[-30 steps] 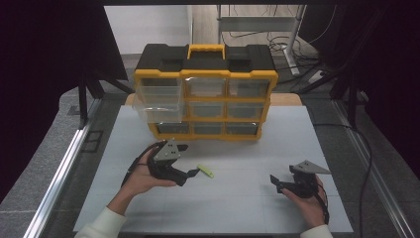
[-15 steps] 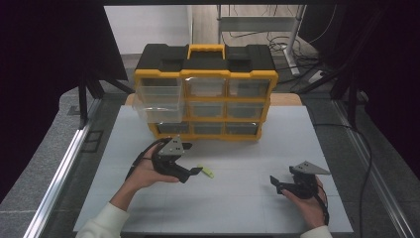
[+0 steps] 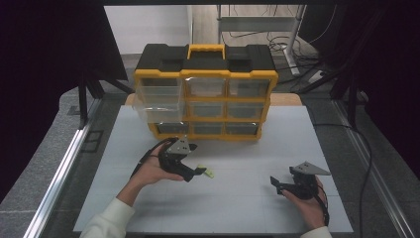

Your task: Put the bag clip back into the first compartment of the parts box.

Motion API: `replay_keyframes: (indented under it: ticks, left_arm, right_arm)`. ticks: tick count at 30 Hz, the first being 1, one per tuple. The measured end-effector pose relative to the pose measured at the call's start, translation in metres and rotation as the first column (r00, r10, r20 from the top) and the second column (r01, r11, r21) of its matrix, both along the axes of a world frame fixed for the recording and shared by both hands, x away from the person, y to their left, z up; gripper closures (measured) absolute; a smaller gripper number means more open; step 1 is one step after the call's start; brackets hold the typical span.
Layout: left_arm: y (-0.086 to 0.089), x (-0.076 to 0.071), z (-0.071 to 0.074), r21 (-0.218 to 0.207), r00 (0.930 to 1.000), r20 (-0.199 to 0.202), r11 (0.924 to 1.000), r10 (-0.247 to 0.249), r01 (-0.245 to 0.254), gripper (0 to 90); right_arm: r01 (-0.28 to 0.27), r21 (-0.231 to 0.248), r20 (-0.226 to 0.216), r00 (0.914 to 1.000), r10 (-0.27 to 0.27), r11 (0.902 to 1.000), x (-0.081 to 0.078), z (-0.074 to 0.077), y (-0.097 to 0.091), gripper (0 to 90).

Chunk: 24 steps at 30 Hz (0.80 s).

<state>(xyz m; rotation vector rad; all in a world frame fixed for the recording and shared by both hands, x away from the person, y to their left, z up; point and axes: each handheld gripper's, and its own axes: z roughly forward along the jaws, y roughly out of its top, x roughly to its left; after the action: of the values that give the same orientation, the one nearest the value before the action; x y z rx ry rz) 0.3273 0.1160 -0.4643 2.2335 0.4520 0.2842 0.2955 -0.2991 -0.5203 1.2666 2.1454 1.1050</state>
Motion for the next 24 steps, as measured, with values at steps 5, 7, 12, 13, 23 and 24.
replay_keyframes:
  ticks: [5,7,12,13,23,24]
  left_arm:
    - [-0.004,0.002,-0.006,0.015,0.9998,-0.004,0.9997,-0.019,0.019,14.5]
    - [-0.006,0.003,-0.008,0.023,0.9996,-0.01,0.9994,-0.025,0.025,14.5]
    - [-0.009,0.009,-0.015,0.046,0.9994,-0.02,0.9985,-0.029,0.03,14.6]
    - [-0.01,0.01,-0.017,0.043,0.9995,-0.022,0.9988,-0.024,0.025,14.6]
    - [-0.015,0.017,-0.024,0.071,0.9979,-0.03,0.9957,-0.058,0.06,15.6]
    - [-0.016,0.018,-0.025,0.075,0.9977,-0.032,0.9953,-0.06,0.062,15.6]
  right_arm:
    - [0.001,0.001,-0.001,1.0,-0.001,1.0,0.0,0.0,0.0,13.7]
    - [-0.001,0.0,-0.001,1.0,0.001,1.0,0.0,0.0,0.0,13.7]
    - [0.001,0.001,0.001,1.0,-0.001,1.0,0.0,0.0,-0.001,13.7]
    - [0.0,0.001,0.001,1.0,0.0,1.0,0.0,0.0,-0.001,13.7]
    - [0.003,-0.004,-0.001,1.0,-0.003,1.0,0.001,-0.001,-0.001,13.7]
    - [0.003,-0.004,-0.002,1.0,-0.003,1.0,0.001,-0.001,-0.001,13.7]
